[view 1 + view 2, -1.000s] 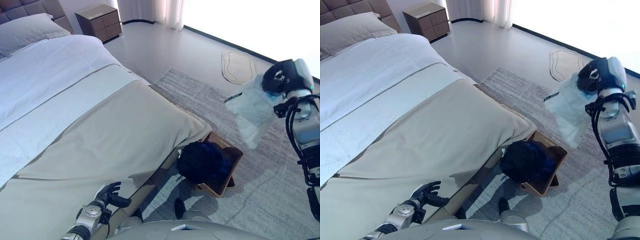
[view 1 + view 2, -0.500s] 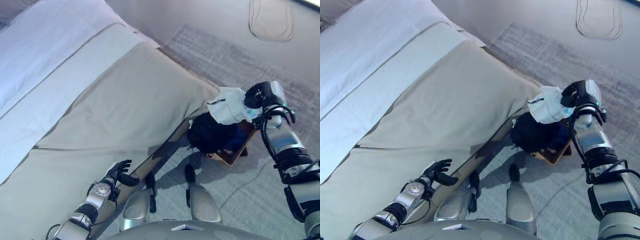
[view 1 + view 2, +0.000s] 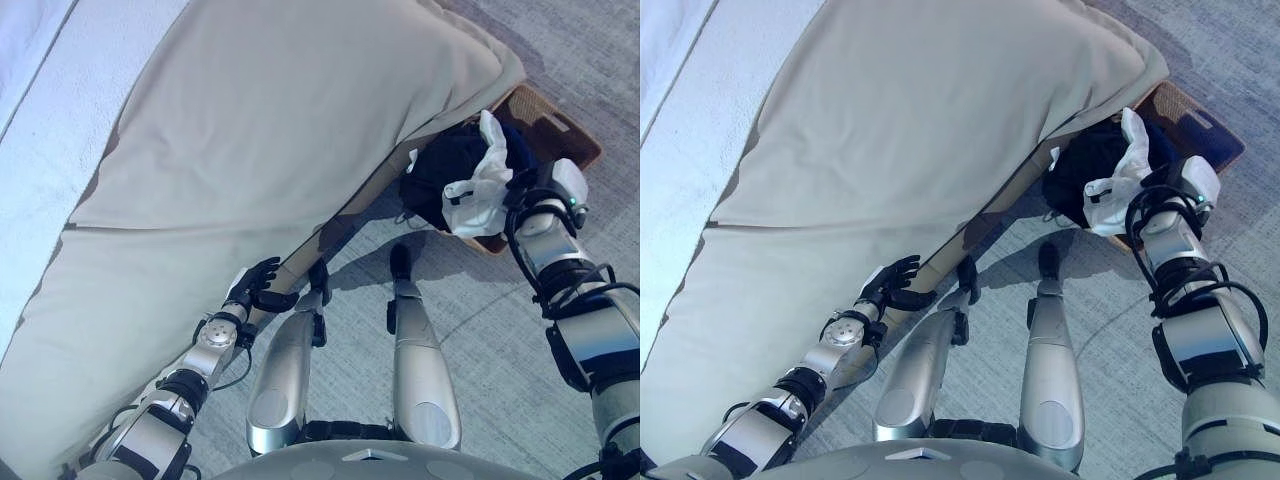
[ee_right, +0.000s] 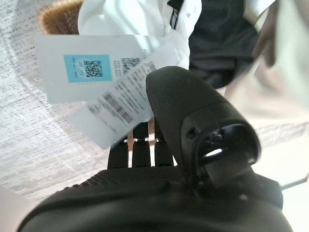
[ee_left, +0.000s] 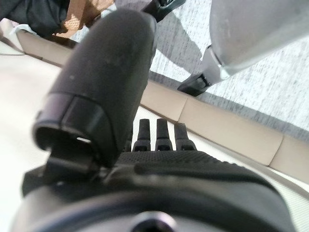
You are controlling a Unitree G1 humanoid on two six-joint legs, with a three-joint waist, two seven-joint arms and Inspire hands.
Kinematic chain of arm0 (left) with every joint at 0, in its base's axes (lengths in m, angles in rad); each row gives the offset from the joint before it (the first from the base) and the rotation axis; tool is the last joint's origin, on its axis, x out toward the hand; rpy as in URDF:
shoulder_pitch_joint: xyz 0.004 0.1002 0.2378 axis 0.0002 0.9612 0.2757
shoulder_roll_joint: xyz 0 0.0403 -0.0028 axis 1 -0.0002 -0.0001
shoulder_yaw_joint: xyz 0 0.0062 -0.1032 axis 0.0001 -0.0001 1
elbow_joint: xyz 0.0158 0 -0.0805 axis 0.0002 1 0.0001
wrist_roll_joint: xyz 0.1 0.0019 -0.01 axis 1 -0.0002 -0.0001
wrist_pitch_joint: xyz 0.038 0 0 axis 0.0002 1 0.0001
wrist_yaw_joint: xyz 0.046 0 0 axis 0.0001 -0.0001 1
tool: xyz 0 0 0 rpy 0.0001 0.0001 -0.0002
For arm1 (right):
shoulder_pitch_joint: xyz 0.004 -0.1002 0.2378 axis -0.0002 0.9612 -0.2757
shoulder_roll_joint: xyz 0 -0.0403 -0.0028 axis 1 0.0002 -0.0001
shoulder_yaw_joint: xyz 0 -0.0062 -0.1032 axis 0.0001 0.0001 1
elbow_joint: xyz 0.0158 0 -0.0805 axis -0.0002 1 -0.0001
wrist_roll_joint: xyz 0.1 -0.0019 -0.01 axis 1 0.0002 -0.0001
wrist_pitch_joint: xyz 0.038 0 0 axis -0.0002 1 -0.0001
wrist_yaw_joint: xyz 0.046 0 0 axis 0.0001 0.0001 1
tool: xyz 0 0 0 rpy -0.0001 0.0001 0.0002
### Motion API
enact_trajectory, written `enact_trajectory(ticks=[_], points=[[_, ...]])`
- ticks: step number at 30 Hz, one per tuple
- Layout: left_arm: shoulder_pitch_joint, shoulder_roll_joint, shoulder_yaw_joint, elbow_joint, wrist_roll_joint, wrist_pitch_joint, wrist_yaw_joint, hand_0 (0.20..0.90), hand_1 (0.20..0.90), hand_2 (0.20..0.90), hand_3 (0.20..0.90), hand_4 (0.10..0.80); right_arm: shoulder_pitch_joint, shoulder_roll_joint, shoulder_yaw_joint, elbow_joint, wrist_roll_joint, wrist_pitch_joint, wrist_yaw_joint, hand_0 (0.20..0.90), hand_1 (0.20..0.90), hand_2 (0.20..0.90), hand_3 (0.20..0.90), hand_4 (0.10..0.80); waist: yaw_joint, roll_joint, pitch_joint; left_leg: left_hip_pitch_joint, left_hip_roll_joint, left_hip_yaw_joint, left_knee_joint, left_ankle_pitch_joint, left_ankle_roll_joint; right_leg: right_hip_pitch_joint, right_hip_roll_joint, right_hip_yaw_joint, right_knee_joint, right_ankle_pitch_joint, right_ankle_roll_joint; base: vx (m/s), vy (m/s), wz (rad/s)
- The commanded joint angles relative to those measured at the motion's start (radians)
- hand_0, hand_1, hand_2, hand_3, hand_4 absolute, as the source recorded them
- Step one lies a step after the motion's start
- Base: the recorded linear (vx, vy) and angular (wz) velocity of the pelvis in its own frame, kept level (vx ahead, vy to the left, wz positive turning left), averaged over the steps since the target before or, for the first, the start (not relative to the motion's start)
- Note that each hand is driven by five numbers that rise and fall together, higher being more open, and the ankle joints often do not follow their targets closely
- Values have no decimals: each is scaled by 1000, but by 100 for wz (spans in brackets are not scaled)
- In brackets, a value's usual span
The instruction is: Pick up the clothes from the bed and place them into the basket
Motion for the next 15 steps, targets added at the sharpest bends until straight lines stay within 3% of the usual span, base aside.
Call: enact_trajectory(ticks=[1, 5, 12, 15], points=[[40, 38, -14, -33, -37, -40, 18, 900, 900, 900, 900, 800, -112, -109, 3, 4, 38, -48, -91, 900, 900, 900, 900, 800, 8, 58, -25, -51, -35, -119, 98, -49, 5, 54, 13, -96, 1, -50, -50, -4, 38, 4], [63, 23, 0, -15, -57, -40, 22, 900, 900, 900, 900, 800, -77, -99, -58, -30, 98, -152, -216, 900, 900, 900, 900, 800, 1, 54, -25, -18, -27, -113, 66, -49, -1, 84, 24, -95, -39, -40, -50, 16, 74, 6], [101, -13, 48, 57, -77, -63, 38, 900, 900, 900, 900, 800, 133, 1, -269, -344, 68, -415, -503, 900, 900, 900, 900, 800, -26, 4, -46, 72, -9, -87, 2, -62, -6, 159, 37, -89, -103, -20, -36, 41, 111, 4], [121, -20, 89, 91, -70, -50, 33, 900, 900, 900, 900, 800, 297, 79, -349, -490, 173, -521, -417, 900, 900, 900, 900, 800, -35, -39, -90, 126, -3, -75, -31, -73, -7, 214, 30, -94, -142, -12, -27, 91, 107, 4]])
